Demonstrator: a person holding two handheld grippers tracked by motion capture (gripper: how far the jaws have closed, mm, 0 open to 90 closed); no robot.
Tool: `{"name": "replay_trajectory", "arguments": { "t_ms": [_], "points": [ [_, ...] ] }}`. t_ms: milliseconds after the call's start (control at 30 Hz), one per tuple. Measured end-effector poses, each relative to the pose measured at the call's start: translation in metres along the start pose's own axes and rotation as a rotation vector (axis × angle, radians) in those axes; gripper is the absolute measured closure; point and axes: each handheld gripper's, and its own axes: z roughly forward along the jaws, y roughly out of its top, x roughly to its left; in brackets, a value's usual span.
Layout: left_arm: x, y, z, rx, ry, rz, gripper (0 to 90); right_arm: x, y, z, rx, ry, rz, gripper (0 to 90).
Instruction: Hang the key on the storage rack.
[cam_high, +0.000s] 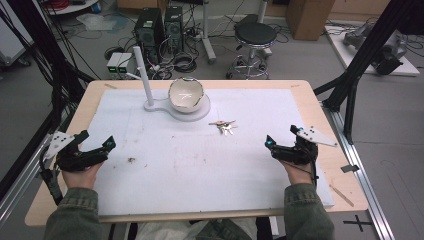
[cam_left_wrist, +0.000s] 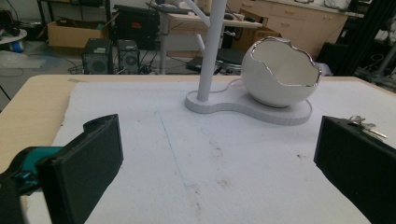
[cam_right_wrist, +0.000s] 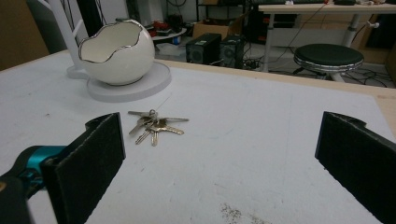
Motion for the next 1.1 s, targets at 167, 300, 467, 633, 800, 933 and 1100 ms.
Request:
{"name": "replay_trajectory", "arguments": {
  "t_ms": [167,300,467,633,800,933,1100],
  "points": [
    [0.001,0.000,0.000,-0.004,0.003,-0.005,1.7,0.001,0.004,0.004,0.008,0.002,0.000,0.5],
    [0.001,0.000,0.000,0.002,0.003,-0.002,1.7,0.004,0.008,0.007,0.009,0.008,-0.013,0.5],
    [0.001,0.000,0.000,0.001,0.007,-0.001,1.7,0.003,0.011,0.012,0.024,0.004,-0.025,0.5],
    [0.001,0.000,-0.001,0.001,0.010,0.005,1.7,0.003,0.017,0.019,0.027,0.005,-0.014,0.5],
    [0.001,0.000,-0.001,0.000,0.013,0.002,1.7,0.007,0.022,0.029,0.036,0.007,-0.019,0.5],
    [0.001,0.000,-0.001,-0.001,0.016,0.002,1.7,0.013,0.025,0.039,0.045,0.019,-0.037,0.5],
    [0.001,0.000,-0.001,-0.002,0.018,0.003,1.7,0.020,0.032,0.048,0.051,0.026,-0.072,0.5]
  ]
}}
